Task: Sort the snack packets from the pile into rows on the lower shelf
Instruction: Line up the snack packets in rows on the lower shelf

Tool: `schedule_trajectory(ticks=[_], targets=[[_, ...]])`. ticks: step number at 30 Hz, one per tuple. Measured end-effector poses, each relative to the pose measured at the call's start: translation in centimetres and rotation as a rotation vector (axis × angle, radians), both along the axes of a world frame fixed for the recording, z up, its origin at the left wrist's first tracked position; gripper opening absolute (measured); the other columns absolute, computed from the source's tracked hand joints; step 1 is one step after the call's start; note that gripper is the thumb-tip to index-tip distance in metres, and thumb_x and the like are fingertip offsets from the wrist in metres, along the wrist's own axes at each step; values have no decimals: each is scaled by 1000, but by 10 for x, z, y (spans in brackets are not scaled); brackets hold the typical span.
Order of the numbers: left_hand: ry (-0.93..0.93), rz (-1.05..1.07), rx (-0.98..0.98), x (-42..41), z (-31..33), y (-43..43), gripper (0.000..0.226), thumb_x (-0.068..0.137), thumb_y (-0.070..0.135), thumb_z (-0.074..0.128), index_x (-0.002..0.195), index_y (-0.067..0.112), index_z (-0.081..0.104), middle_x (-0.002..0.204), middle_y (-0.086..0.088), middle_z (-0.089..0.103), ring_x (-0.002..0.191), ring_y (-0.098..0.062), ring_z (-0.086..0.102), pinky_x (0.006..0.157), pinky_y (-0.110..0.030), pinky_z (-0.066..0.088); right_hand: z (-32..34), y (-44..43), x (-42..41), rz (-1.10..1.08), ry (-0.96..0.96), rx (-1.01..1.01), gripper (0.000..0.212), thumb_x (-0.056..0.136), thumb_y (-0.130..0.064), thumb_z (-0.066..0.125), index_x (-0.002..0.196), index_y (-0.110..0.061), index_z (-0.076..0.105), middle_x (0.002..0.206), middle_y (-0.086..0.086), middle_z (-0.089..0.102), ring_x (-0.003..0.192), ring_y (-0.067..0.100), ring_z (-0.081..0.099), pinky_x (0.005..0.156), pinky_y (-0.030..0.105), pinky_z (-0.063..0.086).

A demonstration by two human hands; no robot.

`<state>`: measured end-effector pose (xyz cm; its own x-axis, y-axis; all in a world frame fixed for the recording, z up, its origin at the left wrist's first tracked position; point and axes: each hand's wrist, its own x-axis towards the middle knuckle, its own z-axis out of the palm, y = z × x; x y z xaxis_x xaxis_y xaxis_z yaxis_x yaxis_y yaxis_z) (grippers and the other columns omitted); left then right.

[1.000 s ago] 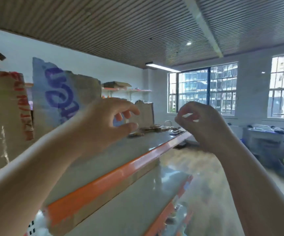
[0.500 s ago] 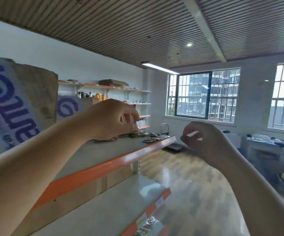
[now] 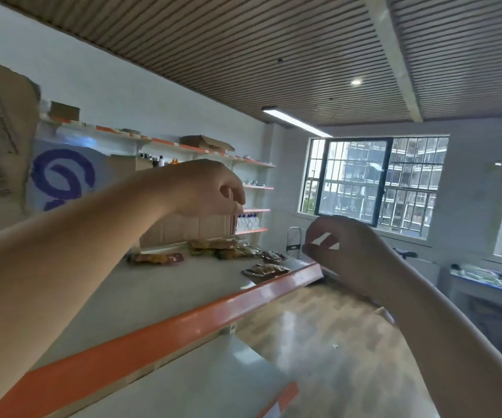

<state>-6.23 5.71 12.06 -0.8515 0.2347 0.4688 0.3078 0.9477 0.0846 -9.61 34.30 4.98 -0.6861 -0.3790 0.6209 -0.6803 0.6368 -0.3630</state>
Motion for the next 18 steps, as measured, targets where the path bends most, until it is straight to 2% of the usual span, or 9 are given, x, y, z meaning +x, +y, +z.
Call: schedule_trajectory(ticks=[2, 4, 6, 10, 12, 15, 18], targets=[[-22, -5, 0, -32, 2, -3, 22, 93, 52, 69, 110, 40, 73, 97, 21, 66, 87, 2, 61, 69, -24, 45, 10, -9, -32, -8, -14, 15, 11, 88, -38, 75, 81, -36, 67, 90, -15, 68, 81, 18, 70, 71, 38, 57], [-57, 14, -26, -60, 3, -10, 22, 94, 53, 68, 111, 41, 72, 97, 22, 65, 87, 3, 60, 67, -23, 43, 19, -21, -65, 11, -11, 18, 12, 87, -38, 76, 80, -36, 67, 88, -16, 68, 81, 13, 69, 58, 26, 54], [-73, 50, -28, -82, 5, -20, 20, 94, 53, 68, 110, 42, 72, 97, 24, 64, 87, 3, 60, 68, -23, 44, 25, -37, -95, 43, -2, 22, 14, 88, -38, 77, 79, -38, 66, 90, -19, 66, 81, 4, 66, 52, 17, 43], [-144, 107, -17, -113, 5, -40, 20, 94, 51, 69, 110, 40, 73, 98, 25, 65, 92, 1, 61, 75, -27, 49, 28, -71, -142, 142, -34, 77, 10, 91, -33, 76, 86, -34, 67, 101, -17, 66, 87, 5, 63, 68, 24, 45], [-178, 139, -32, -127, 2, -49, 20, 93, 53, 69, 110, 41, 73, 99, 26, 63, 95, 1, 60, 78, -29, 49, 25, -87, -166, 189, -60, 93, 9, 90, -30, 77, 89, -27, 69, 105, -12, 67, 86, 8, 63, 69, 25, 47], [-199, 209, -38, -144, -6, -60, 19, 91, 56, 69, 106, 45, 73, 98, 28, 61, 93, 3, 59, 76, -29, 47, 21, -110, -202, 262, -72, 151, 9, 90, -27, 78, 90, -25, 69, 106, -7, 67, 85, 6, 62, 73, 25, 48], [-256, 296, -55, -163, -21, -60, 22, 91, 57, 69, 108, 45, 72, 95, 30, 59, 91, 3, 58, 75, -29, 47, 15, -128, -239, 326, -102, 236, 10, 89, -30, 78, 89, -27, 69, 104, -9, 68, 89, 11, 65, 85, 35, 56]])
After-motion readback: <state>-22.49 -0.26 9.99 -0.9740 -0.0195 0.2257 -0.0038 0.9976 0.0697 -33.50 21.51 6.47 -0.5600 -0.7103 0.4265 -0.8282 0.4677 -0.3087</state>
